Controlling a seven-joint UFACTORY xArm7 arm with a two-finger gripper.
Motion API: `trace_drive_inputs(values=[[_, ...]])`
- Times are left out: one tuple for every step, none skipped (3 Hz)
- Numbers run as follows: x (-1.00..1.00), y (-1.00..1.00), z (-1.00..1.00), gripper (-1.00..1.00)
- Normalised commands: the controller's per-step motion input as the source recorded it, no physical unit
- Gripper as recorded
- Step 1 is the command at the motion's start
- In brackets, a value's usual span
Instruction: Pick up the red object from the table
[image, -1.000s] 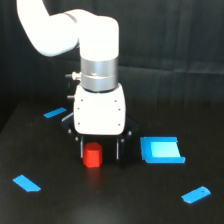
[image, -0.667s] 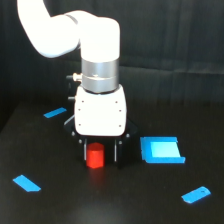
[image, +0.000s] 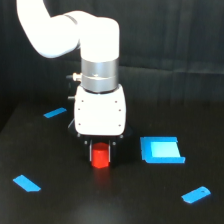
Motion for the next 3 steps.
trace_drive_inputs(values=[[0.09,-0.12,0.02,-1.00],[-0.12,-0.14,0.87,-1.00],[-0.05,-0.09,0.93,-0.90]])
